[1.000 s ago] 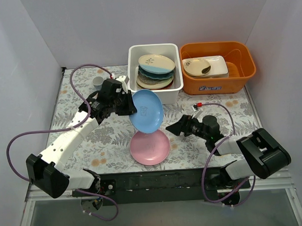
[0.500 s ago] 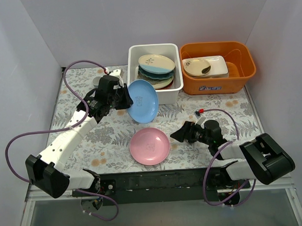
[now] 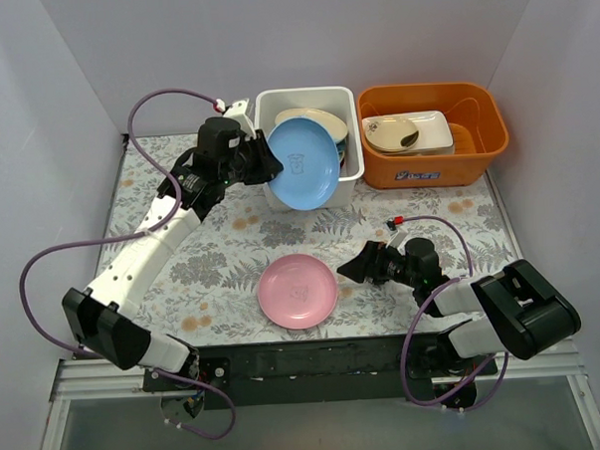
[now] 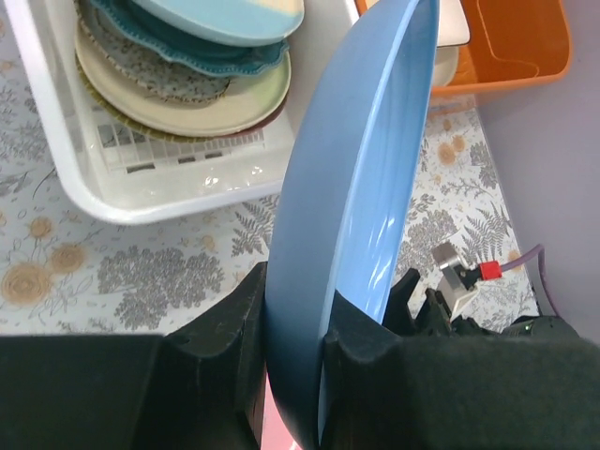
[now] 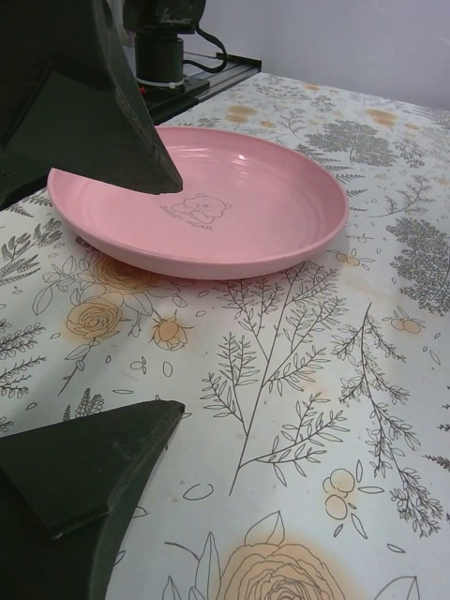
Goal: Place the plates into the plastic bin on the countertop
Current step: Place the plate in the plastic bin.
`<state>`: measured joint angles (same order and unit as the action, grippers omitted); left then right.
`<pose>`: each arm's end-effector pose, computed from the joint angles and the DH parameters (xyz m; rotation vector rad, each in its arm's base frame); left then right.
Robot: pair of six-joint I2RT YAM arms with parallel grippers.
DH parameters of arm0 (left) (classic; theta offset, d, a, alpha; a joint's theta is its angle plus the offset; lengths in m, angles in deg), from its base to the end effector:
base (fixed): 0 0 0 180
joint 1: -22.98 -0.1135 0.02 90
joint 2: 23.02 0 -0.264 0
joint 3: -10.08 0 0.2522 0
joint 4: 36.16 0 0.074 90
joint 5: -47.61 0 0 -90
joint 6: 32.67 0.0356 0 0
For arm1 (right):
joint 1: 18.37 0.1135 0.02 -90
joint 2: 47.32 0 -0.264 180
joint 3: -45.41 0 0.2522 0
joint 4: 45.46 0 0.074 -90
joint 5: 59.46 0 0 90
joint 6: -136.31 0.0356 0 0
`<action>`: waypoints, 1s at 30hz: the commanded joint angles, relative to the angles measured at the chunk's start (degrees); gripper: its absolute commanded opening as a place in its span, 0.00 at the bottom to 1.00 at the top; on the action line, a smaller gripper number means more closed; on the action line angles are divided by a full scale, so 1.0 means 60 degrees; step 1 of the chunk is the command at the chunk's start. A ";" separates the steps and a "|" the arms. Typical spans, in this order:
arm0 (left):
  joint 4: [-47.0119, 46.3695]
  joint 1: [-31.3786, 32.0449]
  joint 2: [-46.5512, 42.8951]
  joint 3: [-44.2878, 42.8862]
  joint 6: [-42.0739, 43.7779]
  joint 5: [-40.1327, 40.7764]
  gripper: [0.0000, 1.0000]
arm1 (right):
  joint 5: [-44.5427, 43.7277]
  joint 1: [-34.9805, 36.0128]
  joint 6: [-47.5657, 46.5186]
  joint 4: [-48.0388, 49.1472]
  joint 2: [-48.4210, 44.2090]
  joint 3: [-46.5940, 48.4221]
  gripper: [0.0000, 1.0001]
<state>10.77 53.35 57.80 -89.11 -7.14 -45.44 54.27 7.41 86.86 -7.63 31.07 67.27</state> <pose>0.2695 -0.1601 0.4012 -0.6254 2.1607 -1.0246 0.1801 0.1029 0.1275 -0.0423 2.0473 1.1506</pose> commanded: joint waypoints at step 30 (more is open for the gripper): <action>-0.2438 -0.1047 0.4137 -0.4203 -0.1911 -0.0825 0.00 | 0.0059 -0.0107 -0.0123 -0.0059 0.0280 0.0071 0.98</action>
<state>-0.97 48.48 81.69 -109.88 -16.03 -48.39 55.14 7.09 86.95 -6.38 32.56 67.73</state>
